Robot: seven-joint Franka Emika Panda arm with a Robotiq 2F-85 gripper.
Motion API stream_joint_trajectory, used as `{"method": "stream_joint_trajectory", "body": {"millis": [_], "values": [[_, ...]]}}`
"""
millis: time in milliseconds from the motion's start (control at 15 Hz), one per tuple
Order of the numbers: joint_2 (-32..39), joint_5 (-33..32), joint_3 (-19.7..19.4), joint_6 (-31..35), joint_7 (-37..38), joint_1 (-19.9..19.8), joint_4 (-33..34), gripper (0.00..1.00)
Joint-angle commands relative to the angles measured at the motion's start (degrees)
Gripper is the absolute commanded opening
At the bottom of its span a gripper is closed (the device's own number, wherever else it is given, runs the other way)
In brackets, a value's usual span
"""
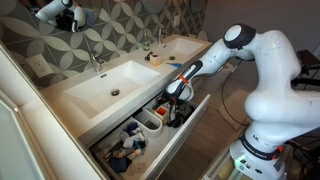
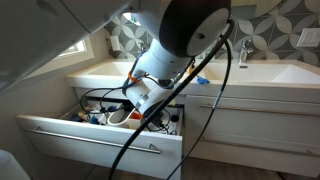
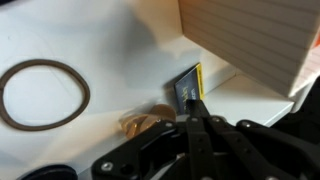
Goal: Move the black thing to the right then move the box forwards
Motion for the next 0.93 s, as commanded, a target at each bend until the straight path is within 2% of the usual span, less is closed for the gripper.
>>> {"method": "stream_joint_trajectory", "body": {"millis": [0,400,867], "values": [[0.92,0.8,-0.57,-3.43,2.48,1.29,2.77,0.0],[0.59,2.83,-0.93,-7.54,2.63,2.6,4.24,0.0],[0.44,5.65,-3.37,-7.53,3.48,7.47,6.66,0.0]]}}
